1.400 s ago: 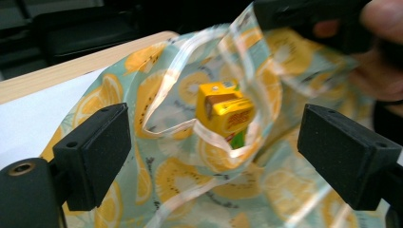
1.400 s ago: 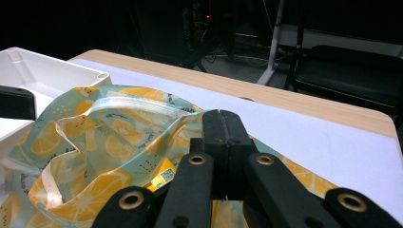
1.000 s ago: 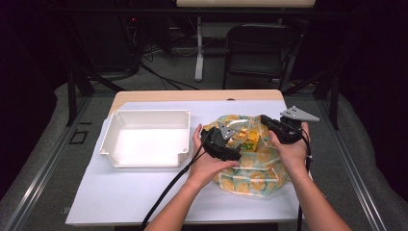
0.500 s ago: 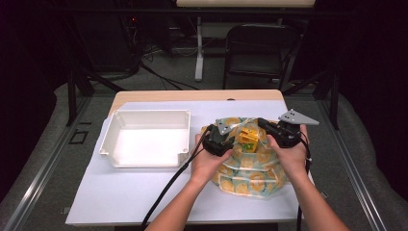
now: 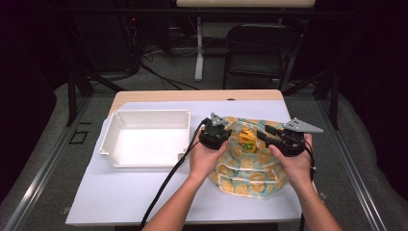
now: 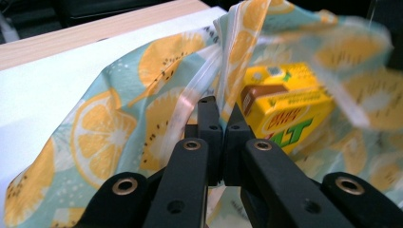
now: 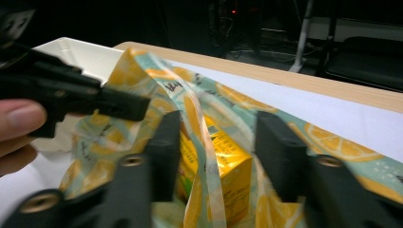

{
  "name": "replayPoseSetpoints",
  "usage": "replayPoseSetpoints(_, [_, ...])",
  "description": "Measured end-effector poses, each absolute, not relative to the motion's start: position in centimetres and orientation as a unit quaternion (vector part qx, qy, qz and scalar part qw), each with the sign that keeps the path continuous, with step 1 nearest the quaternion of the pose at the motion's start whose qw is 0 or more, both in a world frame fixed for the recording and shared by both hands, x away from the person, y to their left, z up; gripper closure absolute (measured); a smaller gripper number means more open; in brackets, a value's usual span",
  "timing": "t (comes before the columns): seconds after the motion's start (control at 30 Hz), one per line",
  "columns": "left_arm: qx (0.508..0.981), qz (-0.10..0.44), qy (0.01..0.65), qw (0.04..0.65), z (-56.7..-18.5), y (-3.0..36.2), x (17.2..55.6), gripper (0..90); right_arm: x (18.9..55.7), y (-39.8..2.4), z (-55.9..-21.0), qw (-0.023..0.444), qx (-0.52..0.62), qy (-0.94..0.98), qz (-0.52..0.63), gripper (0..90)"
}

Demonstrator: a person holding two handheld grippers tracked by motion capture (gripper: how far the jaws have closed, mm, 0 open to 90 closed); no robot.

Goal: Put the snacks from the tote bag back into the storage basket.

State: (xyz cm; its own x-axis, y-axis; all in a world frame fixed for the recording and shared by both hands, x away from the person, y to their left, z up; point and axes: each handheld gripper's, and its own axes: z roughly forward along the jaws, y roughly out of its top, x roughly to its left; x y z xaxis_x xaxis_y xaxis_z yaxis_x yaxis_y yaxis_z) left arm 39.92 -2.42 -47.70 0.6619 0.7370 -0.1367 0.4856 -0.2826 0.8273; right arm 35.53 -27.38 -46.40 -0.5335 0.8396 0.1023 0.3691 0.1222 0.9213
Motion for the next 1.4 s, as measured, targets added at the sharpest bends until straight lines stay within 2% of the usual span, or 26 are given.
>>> replayPoseSetpoints(0.13, [0.783, 0.134, 0.388, 0.468, -47.3, -2.8, 40.1, 90.0, 34.9, -27.1, -46.1, 0.232, 0.419, 0.712, 0.513, 26.5])
replayPoseSetpoints(0.23, [0.779, 0.131, 0.388, 0.475, -47.1, -2.9, 40.2, 90.0, 34.5, -26.9, -46.0, 0.240, 0.417, 0.715, 0.507, 14.5])
replayPoseSetpoints(0.43, [0.769, 0.126, 0.397, 0.484, -46.6, -2.5, 40.6, 90.0, 34.9, -27.7, -47.5, 0.250, 0.445, 0.724, 0.464, 14.4])
replayPoseSetpoints(0.57, [0.765, 0.123, 0.403, 0.487, -46.4, -2.2, 40.8, 90.0, 35.4, -28.7, -48.6, 0.242, 0.464, 0.728, 0.443, 15.2])
replayPoseSetpoints(0.63, [0.765, 0.124, 0.404, 0.487, -46.4, -2.1, 41.0, 90.0, 35.7, -29.1, -48.9, 0.227, 0.469, 0.732, 0.438, 19.2])
replayPoseSetpoints(0.7, [0.764, 0.120, 0.406, 0.488, -46.4, -2.0, 41.1, 90.0, 35.8, -29.1, -49.2, 0.225, 0.465, 0.738, 0.434, 28.2])
replayPoseSetpoints(0.8, [0.760, 0.119, 0.409, 0.490, -46.5, -2.0, 41.2, 90.0, 35.8, -29.2, -49.5, 0.220, 0.463, 0.747, 0.423, 59.1])
replayPoseSetpoints(0.9, [0.761, 0.115, 0.410, 0.489, -46.7, -2.1, 41.3, 90.0, 36.0, -29.4, -49.8, 0.221, 0.467, 0.750, 0.413, 81.0])
replayPoseSetpoints(0.97, [0.761, 0.118, 0.410, 0.489, -46.9, -2.2, 41.4, 89.9, 36.2, -29.6, -49.7, 0.227, 0.471, 0.743, 0.418, 90.0])
replayPoseSetpoints(1.2, [0.745, 0.114, 0.441, 0.487, -47.6, -2.8, 42.9, 89.8, 38.0, -30.1, -48.6, 0.257, 0.490, 0.697, 0.456, 90.0])
replayPoseSetpoints(1.3, [0.741, 0.125, 0.467, 0.466, -48.8, -3.5, 43.9, 89.6, 39.6, -30.2, -49.7, 0.257, 0.512, 0.683, 0.454, 90.0])
replayPoseSetpoints(1.4, [0.751, 0.139, 0.478, 0.435, -50.4, -4.2, 44.5, 89.1, 41.0, -30.4, -51.5, 0.238, 0.533, 0.686, 0.434, 90.0])
